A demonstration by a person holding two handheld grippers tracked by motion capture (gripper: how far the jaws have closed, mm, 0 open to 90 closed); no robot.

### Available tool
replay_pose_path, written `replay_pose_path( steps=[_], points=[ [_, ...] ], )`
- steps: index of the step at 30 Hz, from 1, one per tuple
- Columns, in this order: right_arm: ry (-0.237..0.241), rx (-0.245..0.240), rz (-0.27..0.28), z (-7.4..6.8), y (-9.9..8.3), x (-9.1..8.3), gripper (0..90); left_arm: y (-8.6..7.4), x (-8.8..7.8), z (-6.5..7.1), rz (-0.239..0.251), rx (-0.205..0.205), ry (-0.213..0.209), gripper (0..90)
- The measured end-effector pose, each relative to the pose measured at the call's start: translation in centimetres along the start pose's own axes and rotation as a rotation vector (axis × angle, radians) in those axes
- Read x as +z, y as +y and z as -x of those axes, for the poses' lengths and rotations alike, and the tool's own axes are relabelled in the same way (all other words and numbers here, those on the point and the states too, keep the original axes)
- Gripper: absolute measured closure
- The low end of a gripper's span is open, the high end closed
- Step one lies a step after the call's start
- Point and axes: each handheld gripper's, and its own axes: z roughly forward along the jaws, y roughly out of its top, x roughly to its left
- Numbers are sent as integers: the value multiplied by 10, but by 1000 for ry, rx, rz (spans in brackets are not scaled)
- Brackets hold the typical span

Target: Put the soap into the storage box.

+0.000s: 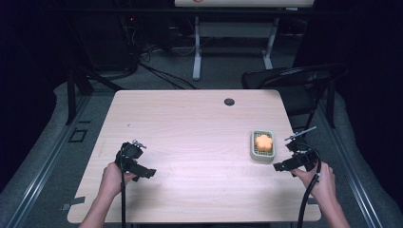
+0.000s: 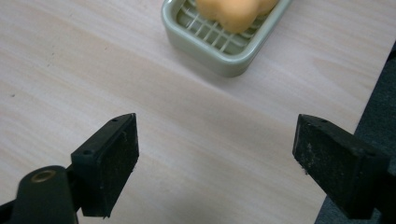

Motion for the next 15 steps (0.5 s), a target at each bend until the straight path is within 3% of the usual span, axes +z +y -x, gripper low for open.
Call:
replay_pose_path(
  steps=[4,8,15],
  points=[
    [3,-22,5,-11,-25,4,125,0,1,0,-1,1,-3,0],
    [-1,-38,-17,-16,-39,8,124,1,1,1,1,5,-5,0],
    [-23,-61,-82,-13,-40,18,117,0,3,-1,-1,-2,-11,0]
  ],
)
